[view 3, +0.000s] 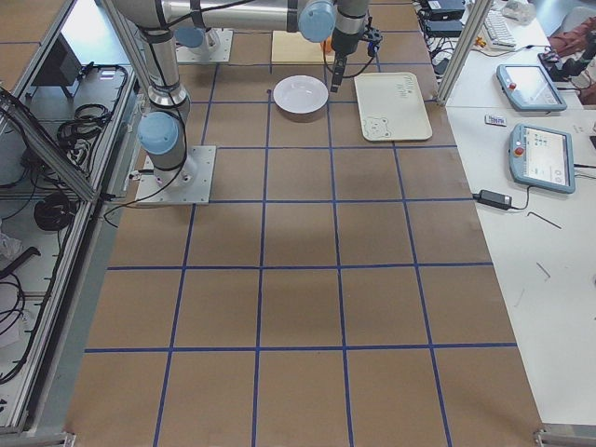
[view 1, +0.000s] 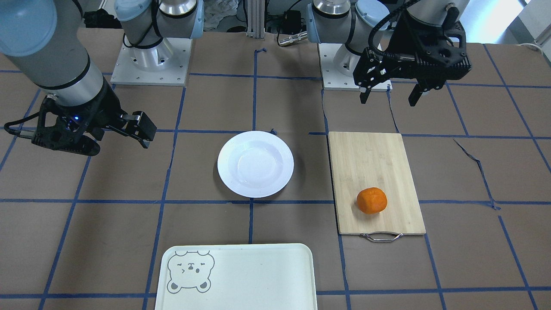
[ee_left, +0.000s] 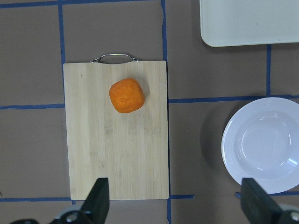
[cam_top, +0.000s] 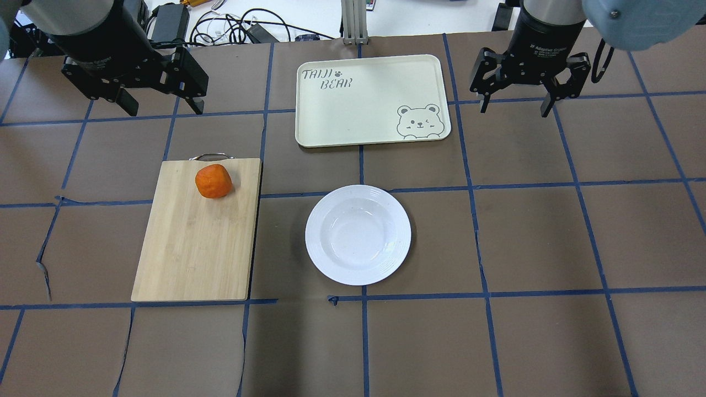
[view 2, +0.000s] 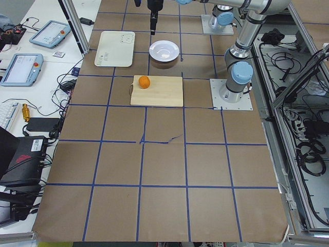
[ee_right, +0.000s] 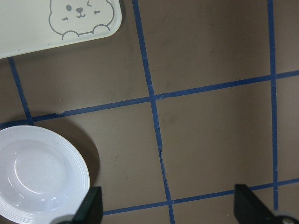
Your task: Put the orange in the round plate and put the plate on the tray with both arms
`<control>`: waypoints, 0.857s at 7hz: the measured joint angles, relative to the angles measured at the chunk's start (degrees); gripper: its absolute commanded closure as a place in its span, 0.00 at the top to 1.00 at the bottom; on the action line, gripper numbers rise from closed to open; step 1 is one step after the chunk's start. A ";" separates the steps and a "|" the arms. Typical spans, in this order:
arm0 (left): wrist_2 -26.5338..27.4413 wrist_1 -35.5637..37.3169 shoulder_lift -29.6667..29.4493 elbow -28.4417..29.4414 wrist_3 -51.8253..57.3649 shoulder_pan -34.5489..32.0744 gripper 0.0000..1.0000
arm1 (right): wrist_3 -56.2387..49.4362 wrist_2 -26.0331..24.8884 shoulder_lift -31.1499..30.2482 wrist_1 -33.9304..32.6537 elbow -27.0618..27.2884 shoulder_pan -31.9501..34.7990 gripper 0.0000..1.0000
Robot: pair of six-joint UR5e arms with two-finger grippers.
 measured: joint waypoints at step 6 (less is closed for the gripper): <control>-0.50 2.00 -1.46 1.40 -0.57 0.50 1.00 | -0.30 -0.03 0.00 0.20 0.00 0.01 1.00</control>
